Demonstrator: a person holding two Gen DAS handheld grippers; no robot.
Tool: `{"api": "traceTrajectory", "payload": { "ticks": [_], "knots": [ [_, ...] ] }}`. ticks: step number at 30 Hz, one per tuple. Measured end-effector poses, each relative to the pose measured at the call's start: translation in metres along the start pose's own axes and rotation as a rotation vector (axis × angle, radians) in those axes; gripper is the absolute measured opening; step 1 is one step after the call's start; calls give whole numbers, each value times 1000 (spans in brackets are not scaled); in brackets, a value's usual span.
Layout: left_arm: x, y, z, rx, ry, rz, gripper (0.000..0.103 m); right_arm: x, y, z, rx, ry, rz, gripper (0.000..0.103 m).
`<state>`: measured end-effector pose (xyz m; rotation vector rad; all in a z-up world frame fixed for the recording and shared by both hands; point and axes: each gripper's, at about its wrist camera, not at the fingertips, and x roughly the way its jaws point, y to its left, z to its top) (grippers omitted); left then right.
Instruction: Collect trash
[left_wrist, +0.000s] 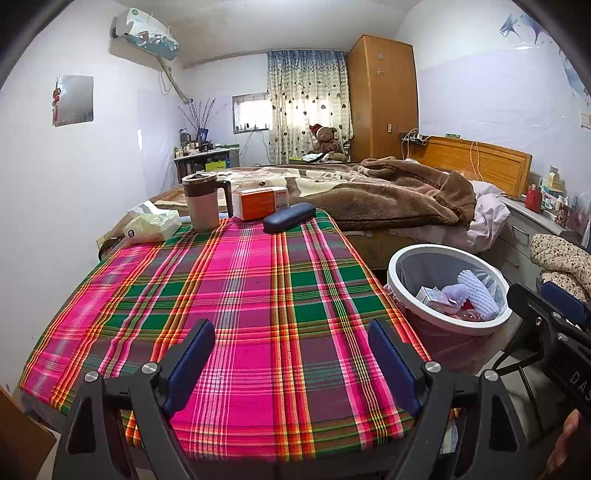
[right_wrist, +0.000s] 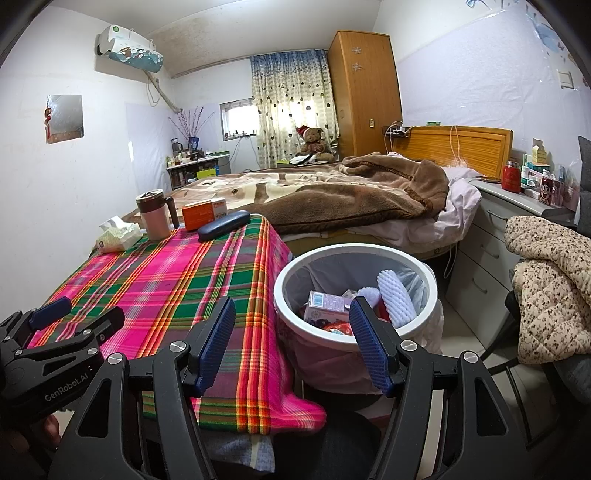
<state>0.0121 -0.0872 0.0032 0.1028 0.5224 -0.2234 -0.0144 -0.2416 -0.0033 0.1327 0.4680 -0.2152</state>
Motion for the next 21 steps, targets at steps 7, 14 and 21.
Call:
{"api": "traceTrajectory", "payload": {
  "ticks": [7, 14, 21],
  "knots": [
    [0, 0, 0, -1, 0, 0, 85, 0, 0, 0, 0, -1, 1, 66],
    [0, -1, 0, 0, 0, -1, 85, 0, 1, 0, -1, 0, 2, 66],
    [0, 0, -1, -3, 1, 0, 85, 0, 1, 0, 0, 0, 0, 66]
  ]
}}
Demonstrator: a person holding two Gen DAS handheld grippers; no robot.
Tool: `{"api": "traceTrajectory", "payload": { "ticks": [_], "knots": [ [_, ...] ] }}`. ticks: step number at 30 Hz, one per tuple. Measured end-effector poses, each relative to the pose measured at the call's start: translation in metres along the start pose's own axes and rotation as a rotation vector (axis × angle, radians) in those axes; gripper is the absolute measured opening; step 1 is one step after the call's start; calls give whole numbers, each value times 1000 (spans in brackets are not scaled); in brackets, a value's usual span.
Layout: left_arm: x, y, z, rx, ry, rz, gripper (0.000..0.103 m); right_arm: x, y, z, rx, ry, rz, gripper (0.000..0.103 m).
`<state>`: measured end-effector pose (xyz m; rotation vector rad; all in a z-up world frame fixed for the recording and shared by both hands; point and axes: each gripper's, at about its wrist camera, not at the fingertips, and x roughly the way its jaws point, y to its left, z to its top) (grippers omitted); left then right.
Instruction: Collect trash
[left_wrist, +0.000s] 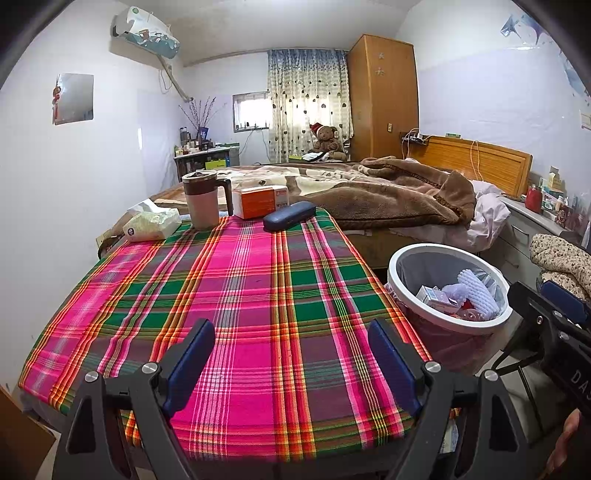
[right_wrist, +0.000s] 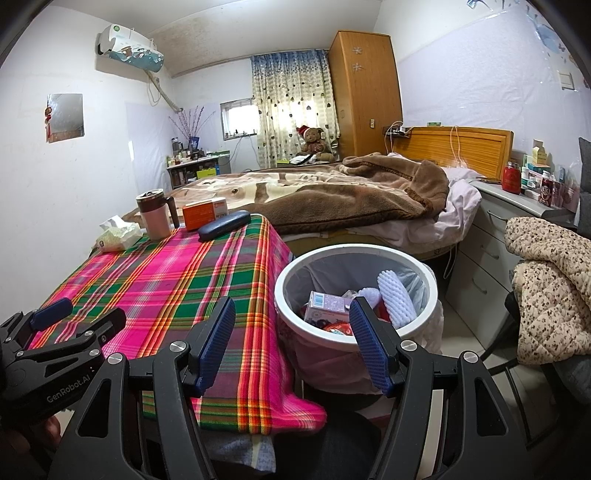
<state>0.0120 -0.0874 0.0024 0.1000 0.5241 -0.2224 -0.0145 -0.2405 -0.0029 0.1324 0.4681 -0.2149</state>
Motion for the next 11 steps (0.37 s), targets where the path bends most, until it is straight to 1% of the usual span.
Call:
{"api": "traceTrajectory", "payload": {
  "ticks": [11],
  "knots": [
    [1, -2, -2, 1, 2, -3, 85, 0, 1, 0, 0, 1, 1, 66]
  ]
}}
